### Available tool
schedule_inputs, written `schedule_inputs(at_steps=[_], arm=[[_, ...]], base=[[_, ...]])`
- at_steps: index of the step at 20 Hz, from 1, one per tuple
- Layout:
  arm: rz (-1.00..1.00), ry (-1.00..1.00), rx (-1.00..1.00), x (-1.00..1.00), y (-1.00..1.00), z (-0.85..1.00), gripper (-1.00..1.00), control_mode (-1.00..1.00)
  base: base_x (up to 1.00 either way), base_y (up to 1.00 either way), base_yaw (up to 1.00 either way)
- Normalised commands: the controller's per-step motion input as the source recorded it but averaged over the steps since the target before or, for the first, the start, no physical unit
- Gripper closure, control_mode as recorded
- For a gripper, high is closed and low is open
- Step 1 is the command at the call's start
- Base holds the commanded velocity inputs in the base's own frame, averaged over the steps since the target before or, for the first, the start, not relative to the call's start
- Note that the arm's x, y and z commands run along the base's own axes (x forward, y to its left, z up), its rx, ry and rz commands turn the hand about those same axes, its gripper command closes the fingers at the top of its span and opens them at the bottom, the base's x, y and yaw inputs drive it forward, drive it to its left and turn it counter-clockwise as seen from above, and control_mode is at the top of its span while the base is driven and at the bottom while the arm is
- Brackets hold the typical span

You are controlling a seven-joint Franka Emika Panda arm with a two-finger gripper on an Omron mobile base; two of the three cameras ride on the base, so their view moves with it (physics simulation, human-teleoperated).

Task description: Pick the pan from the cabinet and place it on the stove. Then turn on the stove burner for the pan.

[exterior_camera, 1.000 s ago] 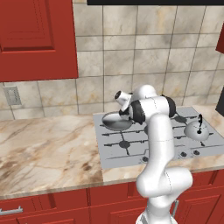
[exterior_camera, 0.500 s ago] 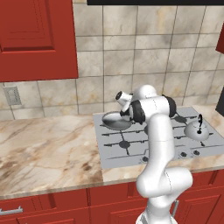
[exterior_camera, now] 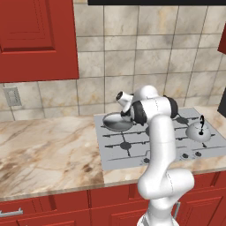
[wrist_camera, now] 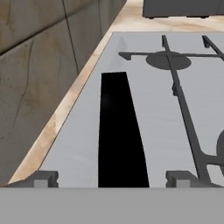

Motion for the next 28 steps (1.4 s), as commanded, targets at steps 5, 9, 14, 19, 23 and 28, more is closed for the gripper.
schedule_inputs(at_steps=[5, 9, 14, 19, 23, 28], arm=[[0.00, 0.00, 0.00, 0.00, 0.08, 0.24, -1.00, -1.00], [0.00, 0.00, 0.00, -0.01, 0.01, 0.29, -1.00, -1.00], [0.00, 0.00, 0.00, -0.19, 0.00, 0.38, -1.00, -1.00], [0.00, -0.06, -0.01, -0.38, 0.03, 0.52, -1.00, -1.00], [0.00, -0.10, 0.00, -0.55, 0.00, 0.51, -1.00, -1.00], [0.00, -0.15, 0.00, -0.71, 0.00, 0.57, -1.00, -1.00]], base=[[0.00, 0.00, 0.00], [0.00, 0.00, 0.00], [0.00, 0.00, 0.00], [0.00, 0.00, 0.00], [0.00, 0.00, 0.00], [0.00, 0.00, 0.00]])
